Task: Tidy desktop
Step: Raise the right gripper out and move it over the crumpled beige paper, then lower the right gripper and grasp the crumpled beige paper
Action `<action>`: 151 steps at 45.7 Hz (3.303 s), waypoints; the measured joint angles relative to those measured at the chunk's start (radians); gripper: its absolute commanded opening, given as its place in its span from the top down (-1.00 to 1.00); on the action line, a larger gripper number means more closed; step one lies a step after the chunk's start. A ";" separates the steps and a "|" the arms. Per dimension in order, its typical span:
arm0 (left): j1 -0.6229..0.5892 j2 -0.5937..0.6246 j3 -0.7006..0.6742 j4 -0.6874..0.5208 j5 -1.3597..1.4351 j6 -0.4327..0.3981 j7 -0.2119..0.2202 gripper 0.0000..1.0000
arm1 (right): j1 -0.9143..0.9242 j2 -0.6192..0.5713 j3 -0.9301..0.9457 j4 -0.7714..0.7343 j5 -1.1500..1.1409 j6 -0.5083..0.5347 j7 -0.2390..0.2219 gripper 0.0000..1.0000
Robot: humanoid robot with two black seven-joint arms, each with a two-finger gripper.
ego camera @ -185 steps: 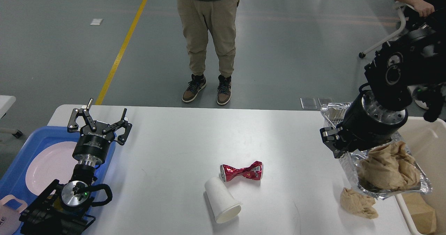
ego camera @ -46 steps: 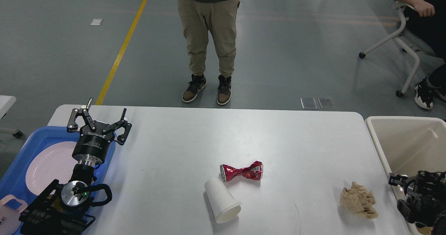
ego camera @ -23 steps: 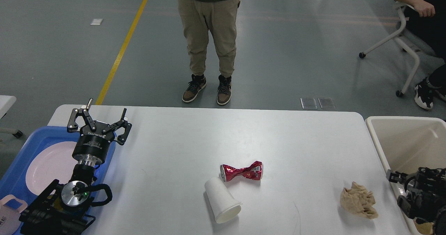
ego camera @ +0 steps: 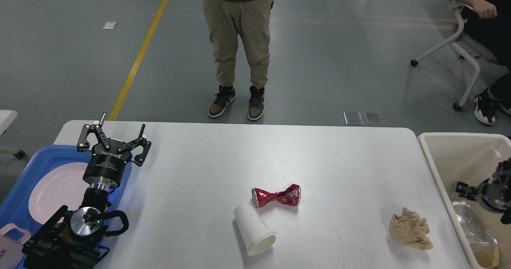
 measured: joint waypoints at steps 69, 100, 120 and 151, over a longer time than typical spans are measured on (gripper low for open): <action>0.000 0.000 0.000 -0.001 0.000 0.000 0.000 -0.93 | 1.121 0.164 -0.126 0.776 0.148 0.584 0.006 -1.00; 0.000 0.000 0.000 -0.001 0.000 -0.001 -0.002 -0.93 | 0.409 0.117 -0.062 0.492 0.162 0.200 -0.001 -1.00; 0.000 0.000 0.000 -0.001 0.000 -0.001 -0.002 -0.93 | 0.047 0.118 0.080 0.222 0.175 0.124 -0.001 -1.00; 0.000 0.000 0.000 0.000 0.000 -0.001 0.000 -0.93 | -0.029 0.136 0.118 0.191 0.182 0.096 -0.001 1.00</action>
